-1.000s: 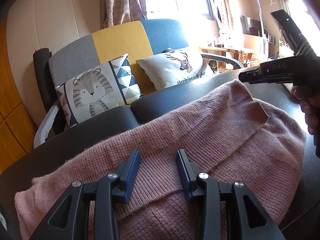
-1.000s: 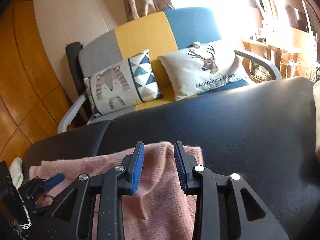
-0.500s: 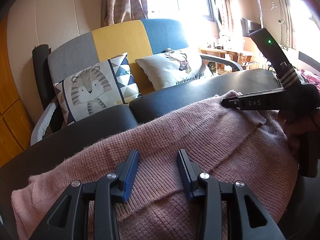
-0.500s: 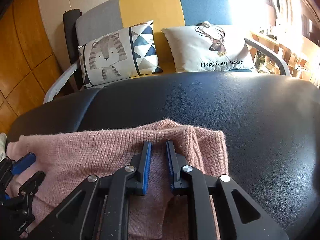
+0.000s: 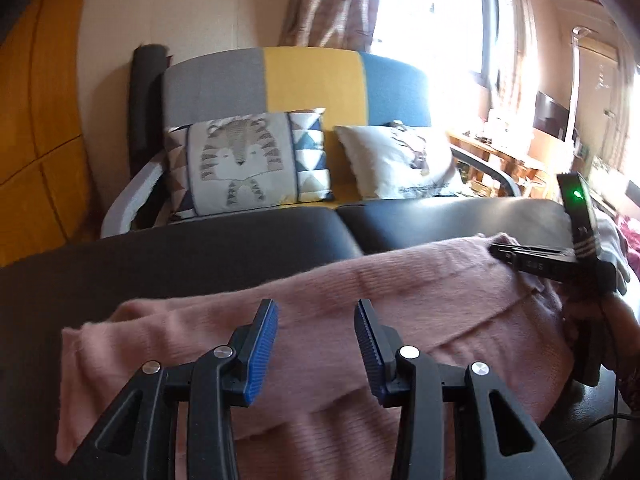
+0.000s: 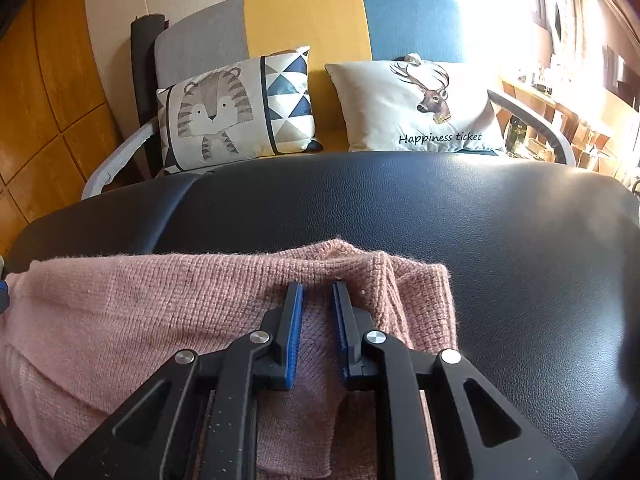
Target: Fold clothes
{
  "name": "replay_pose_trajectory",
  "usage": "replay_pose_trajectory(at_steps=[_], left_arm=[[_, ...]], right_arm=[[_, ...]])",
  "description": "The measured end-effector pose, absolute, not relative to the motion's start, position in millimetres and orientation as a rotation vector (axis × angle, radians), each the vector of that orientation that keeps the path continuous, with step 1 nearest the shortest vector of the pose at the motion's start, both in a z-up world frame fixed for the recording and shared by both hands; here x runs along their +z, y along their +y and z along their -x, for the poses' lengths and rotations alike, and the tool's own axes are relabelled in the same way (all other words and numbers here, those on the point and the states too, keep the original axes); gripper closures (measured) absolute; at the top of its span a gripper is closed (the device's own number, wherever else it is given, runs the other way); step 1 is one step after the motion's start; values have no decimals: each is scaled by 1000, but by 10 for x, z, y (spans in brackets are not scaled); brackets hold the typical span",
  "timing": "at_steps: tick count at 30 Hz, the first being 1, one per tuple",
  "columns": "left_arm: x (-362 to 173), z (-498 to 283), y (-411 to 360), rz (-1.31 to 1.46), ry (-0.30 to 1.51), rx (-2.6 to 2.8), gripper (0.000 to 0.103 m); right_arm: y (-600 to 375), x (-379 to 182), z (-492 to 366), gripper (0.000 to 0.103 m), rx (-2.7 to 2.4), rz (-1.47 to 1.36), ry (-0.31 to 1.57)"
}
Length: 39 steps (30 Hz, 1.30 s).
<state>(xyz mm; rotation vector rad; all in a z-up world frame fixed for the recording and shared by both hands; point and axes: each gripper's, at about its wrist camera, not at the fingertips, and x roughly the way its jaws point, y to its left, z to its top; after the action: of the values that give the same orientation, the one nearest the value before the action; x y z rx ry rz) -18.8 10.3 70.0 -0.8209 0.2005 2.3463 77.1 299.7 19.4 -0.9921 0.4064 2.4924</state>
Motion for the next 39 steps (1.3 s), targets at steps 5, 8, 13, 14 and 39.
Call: replay_pose_trajectory(at_steps=[5,8,13,14,39], left_arm=[[580,661,-707,1016,-2,2487,62],[555,801,-1083,1077,-162,2517,64],[450,1008,-1225,1184,-308,2360,64],[430,1059,-1216,1206,-328,2330,64],[309,1257,-994,1414,-396,2198,68]], right_arm=[[3018,183,-790,88,2501,986,426],[3022,184,-783,88,2503,985,423],[3017,189,-771,88,2501,985,415],[3013,187,-773,88,2500,985,415],[3053,184,-785,88,2510,977,439]])
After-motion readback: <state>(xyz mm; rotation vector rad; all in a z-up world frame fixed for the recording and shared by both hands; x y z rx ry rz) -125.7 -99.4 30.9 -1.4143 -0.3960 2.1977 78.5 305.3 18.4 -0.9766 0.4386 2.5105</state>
